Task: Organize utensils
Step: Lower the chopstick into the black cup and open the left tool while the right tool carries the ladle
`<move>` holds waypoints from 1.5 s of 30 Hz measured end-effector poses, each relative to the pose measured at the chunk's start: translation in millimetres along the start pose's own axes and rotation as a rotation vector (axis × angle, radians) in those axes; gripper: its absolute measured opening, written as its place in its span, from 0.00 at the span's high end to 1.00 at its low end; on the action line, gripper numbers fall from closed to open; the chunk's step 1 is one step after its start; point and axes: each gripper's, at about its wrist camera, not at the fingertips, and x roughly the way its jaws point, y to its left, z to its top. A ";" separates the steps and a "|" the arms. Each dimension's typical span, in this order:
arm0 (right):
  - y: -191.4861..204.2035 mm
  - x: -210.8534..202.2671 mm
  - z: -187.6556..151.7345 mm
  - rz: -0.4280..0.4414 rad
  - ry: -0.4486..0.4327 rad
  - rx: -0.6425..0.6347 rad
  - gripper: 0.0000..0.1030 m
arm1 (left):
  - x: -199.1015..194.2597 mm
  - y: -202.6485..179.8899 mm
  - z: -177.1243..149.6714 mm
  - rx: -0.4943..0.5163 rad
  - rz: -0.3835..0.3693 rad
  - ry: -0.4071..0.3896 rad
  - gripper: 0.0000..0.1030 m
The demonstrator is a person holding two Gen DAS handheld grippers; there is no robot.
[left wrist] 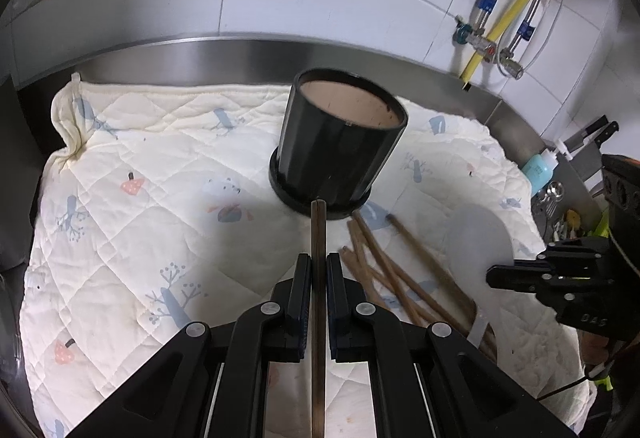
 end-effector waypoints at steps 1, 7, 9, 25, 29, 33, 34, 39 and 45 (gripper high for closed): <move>1.6 -4.7 1.7 -0.002 -0.012 -0.006 0.94 | -3.3 -1.1 2.2 0.000 -0.008 -0.008 0.93; 7.9 -23.9 9.5 -0.003 -0.078 -0.009 0.95 | -17.1 -8.2 15.5 -0.002 -0.036 -0.049 0.93; 9.7 -33.0 14.0 -0.007 -0.117 -0.009 0.95 | -24.0 -10.2 23.1 -0.008 -0.056 -0.071 0.93; 11.2 -83.5 66.6 -0.050 -0.407 0.038 0.95 | -94.8 -25.5 157.8 0.020 -0.113 -0.450 0.93; 5.0 -86.9 78.5 -0.071 -0.434 0.056 0.95 | -111.4 -31.3 185.0 0.057 -0.090 -0.563 0.93; -1.6 -89.8 92.8 -0.082 -0.467 0.076 0.95 | -107.5 -30.4 203.3 0.069 -0.065 -0.617 0.93; -2.9 -90.6 96.8 -0.086 -0.477 0.079 0.95 | -103.8 -28.6 206.0 0.062 -0.063 -0.621 0.93; -7.1 -90.4 114.3 -0.095 -0.534 0.096 0.95 | -69.7 -17.8 203.8 0.061 -0.028 -0.602 0.93; -9.9 -77.3 137.5 -0.066 -0.594 0.122 0.95 | -34.9 -2.1 185.9 0.045 -0.019 -0.515 0.93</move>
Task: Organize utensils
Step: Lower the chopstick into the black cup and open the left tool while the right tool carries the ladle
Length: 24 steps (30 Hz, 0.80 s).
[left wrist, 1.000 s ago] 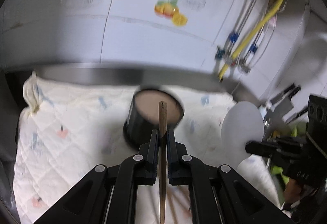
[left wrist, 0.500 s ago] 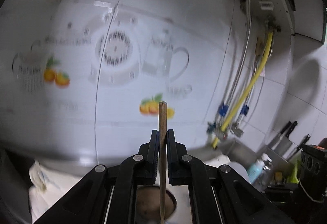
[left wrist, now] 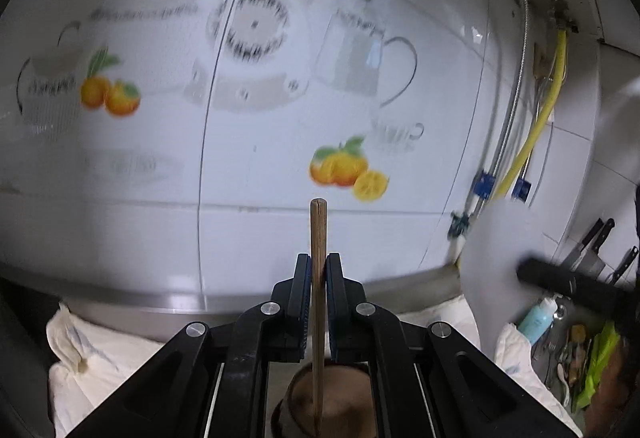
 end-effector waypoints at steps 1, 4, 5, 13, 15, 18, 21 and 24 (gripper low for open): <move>1.2 4.7 2.3 0.007 -0.011 0.002 0.95 | 0.5 2.9 -4.2 -0.004 0.003 0.005 0.93; 6.7 16.7 7.6 0.019 -0.051 -0.009 0.95 | 3.7 9.3 -10.5 -0.013 0.011 0.023 0.93; 8.2 21.2 8.5 0.029 -0.064 -0.007 0.95 | 5.1 12.9 -12.5 -0.021 0.011 0.033 0.93; 14.7 53.3 1.1 0.037 -0.101 -0.008 0.95 | 7.2 29.8 -23.6 -0.066 0.013 0.077 0.93; 15.5 58.9 -3.7 0.037 -0.093 -0.013 0.95 | 7.2 31.5 -26.5 -0.066 0.015 0.084 0.93; 16.4 65.2 -12.7 0.016 -0.072 -0.036 0.95 | 5.0 32.5 -27.0 -0.068 0.014 0.085 0.93; 14.0 67.8 -21.1 -0.010 -0.051 -0.041 0.95 | 4.9 33.4 -25.8 -0.074 0.018 0.092 0.93; 8.9 68.5 -27.9 -0.019 -0.017 -0.037 0.95 | 6.5 33.2 -23.7 -0.086 0.017 0.099 0.92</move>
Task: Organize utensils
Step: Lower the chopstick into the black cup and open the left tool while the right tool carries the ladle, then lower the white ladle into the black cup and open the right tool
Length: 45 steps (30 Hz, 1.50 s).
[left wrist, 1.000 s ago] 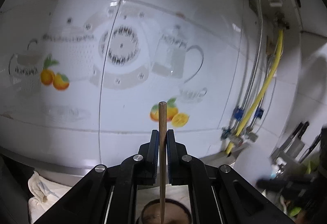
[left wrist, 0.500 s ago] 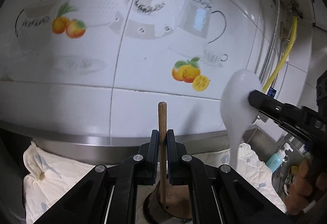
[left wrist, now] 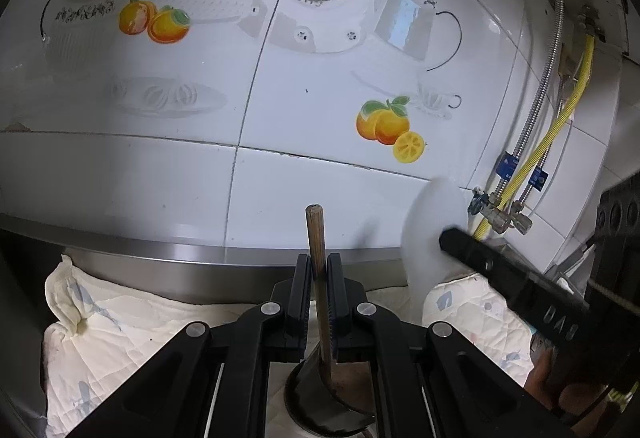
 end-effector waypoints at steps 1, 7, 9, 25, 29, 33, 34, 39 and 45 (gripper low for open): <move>-1.2 1.0 -1.9 0.001 0.016 0.000 0.95 | 1.0 -0.8 1.2 -0.002 -0.001 0.002 0.92; -4.5 -0.3 -11.7 -0.030 0.075 -0.021 0.93 | 5.9 -4.6 5.6 -0.014 -0.017 0.025 0.90; -6.1 -1.2 -14.1 -0.045 0.086 -0.020 0.93 | 6.7 -5.1 6.0 -0.024 -0.018 0.034 0.86; -5.6 -40.8 -16.9 -0.055 0.117 -0.036 0.67 | -26.7 -20.5 -2.0 0.018 0.021 0.021 0.56; -5.6 -60.6 -20.9 -0.070 0.133 -0.046 0.63 | -41.5 -23.5 -13.7 0.022 0.033 0.047 0.56; -11.6 -83.7 -34.7 -0.099 0.164 -0.043 0.59 | -56.8 -24.6 -30.0 0.017 0.049 0.079 0.56; -14.1 -88.9 -38.8 -0.110 0.172 -0.039 0.58 | -61.4 -24.9 -35.5 0.014 0.049 0.089 0.56; -37.2 -118.2 -66.1 -0.164 0.229 0.014 0.55 | -78.5 -28.3 -59.4 0.007 0.074 0.123 0.56; -59.2 -144.1 -96.6 -0.208 0.294 0.077 0.55 | -91.6 -35.2 -95.1 0.002 0.086 0.195 0.56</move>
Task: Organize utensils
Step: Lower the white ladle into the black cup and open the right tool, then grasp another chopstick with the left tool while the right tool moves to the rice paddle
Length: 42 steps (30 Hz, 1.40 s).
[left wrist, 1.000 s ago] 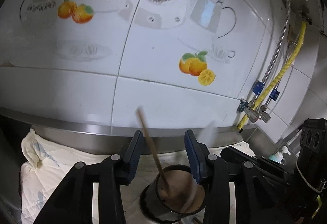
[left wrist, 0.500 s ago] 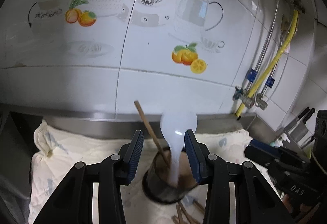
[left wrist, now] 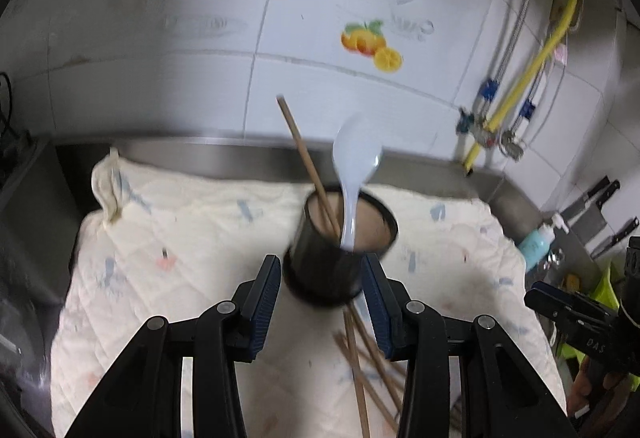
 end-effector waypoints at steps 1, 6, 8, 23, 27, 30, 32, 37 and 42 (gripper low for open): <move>-2.9 -1.6 -5.4 -0.005 0.009 0.005 0.55 | -0.1 -2.7 -7.7 0.007 0.000 0.015 0.56; -9.8 -10.2 -27.5 -0.012 0.035 0.016 0.54 | 4.9 -15.6 -40.8 0.033 -0.013 0.090 0.56; -10.1 -12.3 -35.9 -0.011 0.047 0.016 0.54 | 6.9 -21.0 -53.5 0.037 -0.023 0.119 0.56; -17.6 -18.6 -72.1 -0.011 0.093 0.068 0.54 | 32.9 -48.7 -122.9 0.100 -0.112 0.287 0.60; -22.5 -19.3 -75.7 -0.022 0.098 0.089 0.54 | 37.4 -52.0 -128.3 0.105 -0.111 0.300 0.66; -26.5 -19.3 -77.4 -0.016 0.099 0.114 0.54 | 45.7 -47.3 -126.5 0.065 -0.113 0.312 0.66; -27.9 -18.9 -78.2 -0.017 0.099 0.121 0.54 | 52.7 -42.5 -120.1 0.042 -0.109 0.314 0.66; -30.0 -15.5 -80.6 -0.013 0.106 0.133 0.54 | 78.2 -31.5 -103.8 -0.034 -0.104 0.325 0.73; -30.2 -11.1 -83.2 -0.014 0.124 0.131 0.54 | 104.9 -26.9 -92.2 -0.083 -0.099 0.342 0.74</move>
